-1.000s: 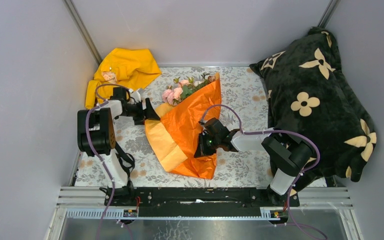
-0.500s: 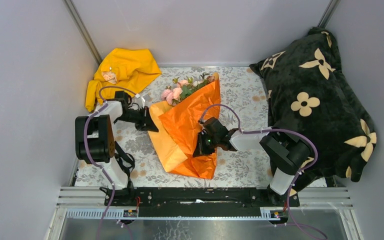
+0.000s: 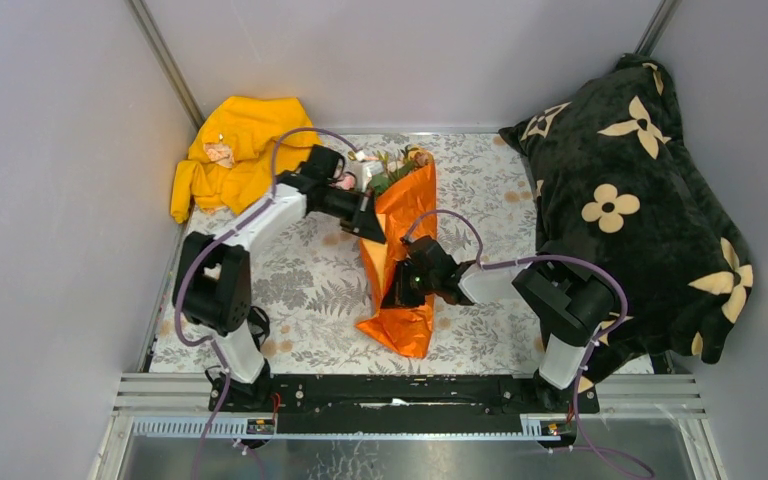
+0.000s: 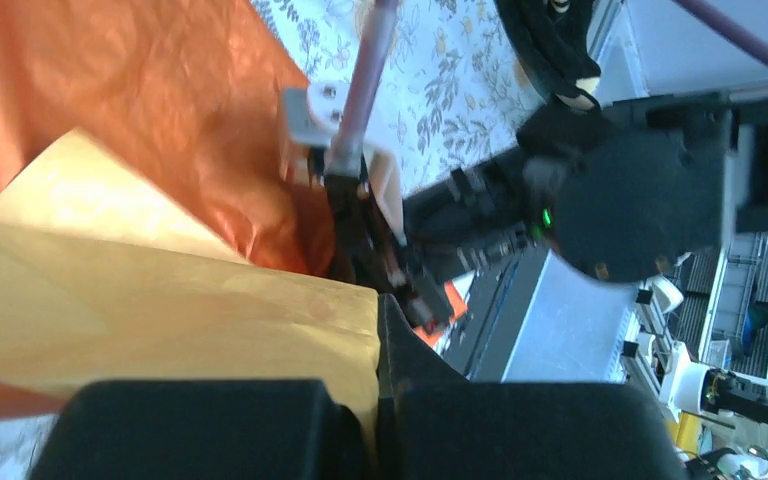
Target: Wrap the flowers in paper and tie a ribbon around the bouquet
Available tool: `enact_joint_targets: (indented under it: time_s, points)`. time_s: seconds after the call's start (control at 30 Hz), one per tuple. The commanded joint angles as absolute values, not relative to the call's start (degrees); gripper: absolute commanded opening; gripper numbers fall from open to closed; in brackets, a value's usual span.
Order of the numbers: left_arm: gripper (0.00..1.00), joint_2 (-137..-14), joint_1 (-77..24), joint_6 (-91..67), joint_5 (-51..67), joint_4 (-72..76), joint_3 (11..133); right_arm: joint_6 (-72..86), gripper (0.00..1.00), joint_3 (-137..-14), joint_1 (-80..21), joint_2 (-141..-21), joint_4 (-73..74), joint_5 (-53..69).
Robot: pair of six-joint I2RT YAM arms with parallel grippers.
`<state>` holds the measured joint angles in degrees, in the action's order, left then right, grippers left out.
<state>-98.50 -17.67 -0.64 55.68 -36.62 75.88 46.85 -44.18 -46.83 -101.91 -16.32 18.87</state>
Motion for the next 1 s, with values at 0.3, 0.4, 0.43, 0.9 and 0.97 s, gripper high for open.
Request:
enact_joint_targets:
  time_s: [0.3, 0.4, 0.43, 0.9, 0.97]
  points:
    - [0.00, -120.69, -25.43, -8.37, 42.09, -22.60, 86.41, 53.61, 0.00, -37.19, -47.08, -95.40, -21.13, 10.43]
    - [0.00, -122.41, -25.45, -7.18, 39.30, -22.38, 86.11, 53.78, 0.00, -35.96, -47.08, -89.60, -16.13, 5.71]
    - [0.00, -122.66, -25.43, -6.86, 38.45, -22.17, 85.91, 53.63, 0.00, -35.79, -47.11, -87.87, -13.97, 3.84]
    - [0.00, -120.10, -25.85, -6.26, 35.68, -21.18, 84.90, 42.92, 0.28, -34.18, -37.52, -76.81, 4.19, -0.79]
    - [0.00, -118.02, -26.66, -6.33, 35.38, -21.31, 84.90, 40.03, 0.28, -34.30, -34.14, -80.64, -0.73, 7.60]
